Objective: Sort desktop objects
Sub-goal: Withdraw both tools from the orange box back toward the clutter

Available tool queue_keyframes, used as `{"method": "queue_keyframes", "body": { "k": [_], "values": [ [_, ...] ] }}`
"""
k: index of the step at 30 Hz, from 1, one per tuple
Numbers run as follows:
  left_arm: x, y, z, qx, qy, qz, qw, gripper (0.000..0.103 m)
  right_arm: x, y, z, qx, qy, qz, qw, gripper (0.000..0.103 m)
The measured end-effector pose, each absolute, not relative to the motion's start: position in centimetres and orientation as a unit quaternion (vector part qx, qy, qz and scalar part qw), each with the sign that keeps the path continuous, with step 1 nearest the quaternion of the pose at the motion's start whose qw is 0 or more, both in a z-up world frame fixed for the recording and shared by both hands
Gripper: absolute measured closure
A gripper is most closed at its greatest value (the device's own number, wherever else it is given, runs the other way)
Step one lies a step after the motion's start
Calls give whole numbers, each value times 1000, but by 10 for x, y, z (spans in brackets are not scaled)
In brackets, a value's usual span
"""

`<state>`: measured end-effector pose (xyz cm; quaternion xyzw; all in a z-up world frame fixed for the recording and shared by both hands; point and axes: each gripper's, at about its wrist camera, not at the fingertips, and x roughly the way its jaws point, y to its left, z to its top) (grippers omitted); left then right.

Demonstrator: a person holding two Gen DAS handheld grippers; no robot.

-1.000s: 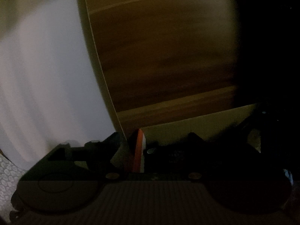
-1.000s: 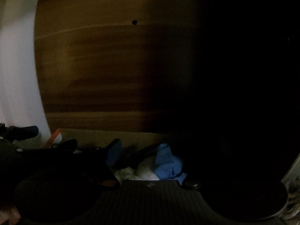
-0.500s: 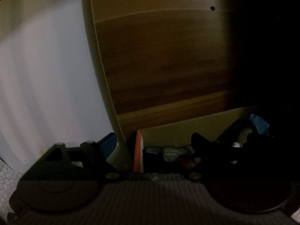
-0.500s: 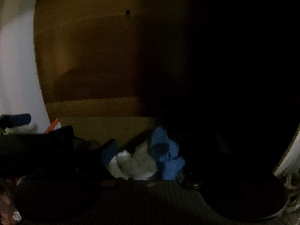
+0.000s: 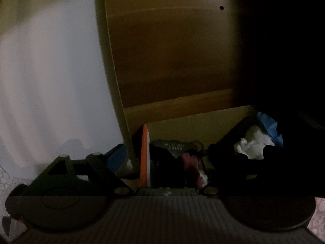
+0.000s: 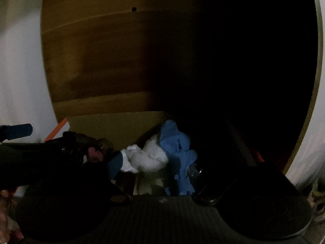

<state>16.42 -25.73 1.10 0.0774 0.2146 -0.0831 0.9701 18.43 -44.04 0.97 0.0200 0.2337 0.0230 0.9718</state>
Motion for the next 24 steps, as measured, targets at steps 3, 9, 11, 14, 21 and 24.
{"method": "queue_keyframes", "body": {
  "k": [3, 9, 11, 14, 21, 24],
  "values": [
    [165, -257, 7, 77, 214, -85, 970, 13, 178, -441, 8, 22, 235, 30, 971, 13],
    [154, -246, 5, 80, 210, -83, 971, 8, 166, -439, 0, 24, 236, 37, 971, 10],
    [151, -242, 5, 76, 212, -82, 971, 8, 162, -439, -1, 28, 237, 41, 970, 10],
    [148, -238, 5, 69, 215, -83, 971, 8, 155, -437, -3, 31, 236, 47, 970, 10],
    [130, -231, 9, 71, 199, -84, 974, 4, 134, -428, 0, 27, 223, 56, 973, 9],
    [121, -230, 12, 75, 188, -91, 975, 1, 123, -425, 3, 31, 217, 62, 974, 9]
  ]
}}
